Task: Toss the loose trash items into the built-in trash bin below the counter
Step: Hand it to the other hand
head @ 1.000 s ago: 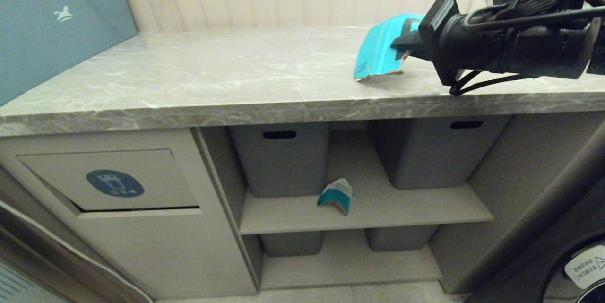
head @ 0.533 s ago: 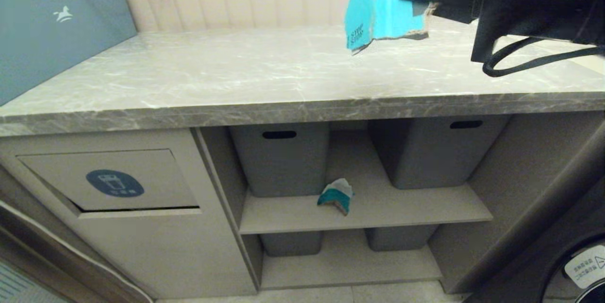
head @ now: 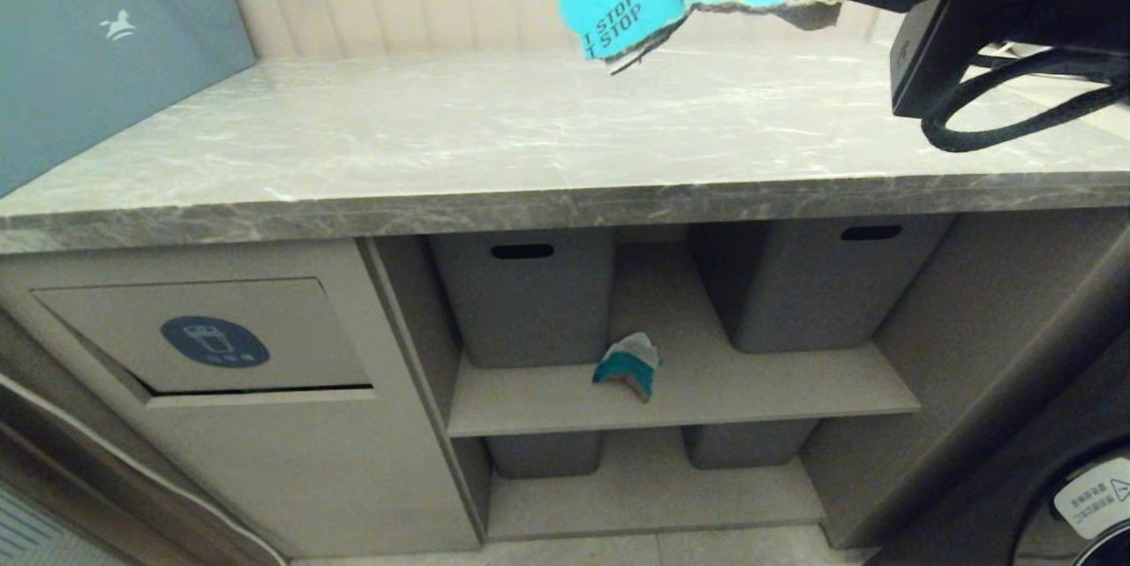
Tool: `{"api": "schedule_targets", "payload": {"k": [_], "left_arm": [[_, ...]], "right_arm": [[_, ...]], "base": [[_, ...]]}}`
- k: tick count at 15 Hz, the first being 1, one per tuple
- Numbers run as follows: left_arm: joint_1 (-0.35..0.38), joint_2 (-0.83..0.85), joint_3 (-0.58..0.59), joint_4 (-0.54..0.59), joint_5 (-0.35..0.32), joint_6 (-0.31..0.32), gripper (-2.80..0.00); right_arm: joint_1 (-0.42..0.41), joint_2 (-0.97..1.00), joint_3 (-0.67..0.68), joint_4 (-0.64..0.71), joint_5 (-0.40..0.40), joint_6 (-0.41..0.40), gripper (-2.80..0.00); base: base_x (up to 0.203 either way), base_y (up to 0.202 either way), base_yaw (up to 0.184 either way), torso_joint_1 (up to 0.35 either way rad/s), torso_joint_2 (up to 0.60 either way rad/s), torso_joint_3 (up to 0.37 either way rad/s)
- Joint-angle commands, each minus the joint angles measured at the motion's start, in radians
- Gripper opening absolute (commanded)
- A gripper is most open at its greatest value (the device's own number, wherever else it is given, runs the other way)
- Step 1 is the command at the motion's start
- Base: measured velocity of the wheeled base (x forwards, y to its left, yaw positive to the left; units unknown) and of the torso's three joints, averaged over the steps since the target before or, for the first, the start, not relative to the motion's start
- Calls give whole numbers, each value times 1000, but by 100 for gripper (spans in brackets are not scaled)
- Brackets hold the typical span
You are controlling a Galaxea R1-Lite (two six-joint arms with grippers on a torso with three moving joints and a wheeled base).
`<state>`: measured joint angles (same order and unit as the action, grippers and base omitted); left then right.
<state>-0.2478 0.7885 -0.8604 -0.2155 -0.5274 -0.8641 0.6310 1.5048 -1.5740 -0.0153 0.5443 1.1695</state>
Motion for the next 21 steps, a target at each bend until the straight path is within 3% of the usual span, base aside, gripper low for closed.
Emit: {"api": "schedule_targets", "payload": {"k": [1,3,6,7,10,16,21], "left_arm": [[-45,194,-42,-111,-38,-283,-280],[-126,282,-119,-212,-59,-487,-280],[-176,364,-146,-247,-75,-532,-280],[-179,391,-144,-260,-94,-532,0],[-178,472,-142,-355,-104,-530,0],[-187,539,-154,-387,-106,-523,0],[-267,583,-203,-424,-106,-524,0]], "right_arm": [[31,48,-9,-1,9,2,-280],[38,69,-29,0,14,6,-280],[69,64,-41,0,87,7,-280],[73,64,-48,0,119,7,-280],[73,74,-58,1,125,9,-280],[75,75,-63,1,190,7,-280],[96,100,-61,0,190,2,-280]], "base": [[0,0,0,0,0,0],[0,0,0,0,0,0],[0,0,0,0,0,0],[0,0,0,0,0,0],[0,0,0,0,0,0],[0,0,0,0,0,0],[0,0,0,0,0,0]]}}
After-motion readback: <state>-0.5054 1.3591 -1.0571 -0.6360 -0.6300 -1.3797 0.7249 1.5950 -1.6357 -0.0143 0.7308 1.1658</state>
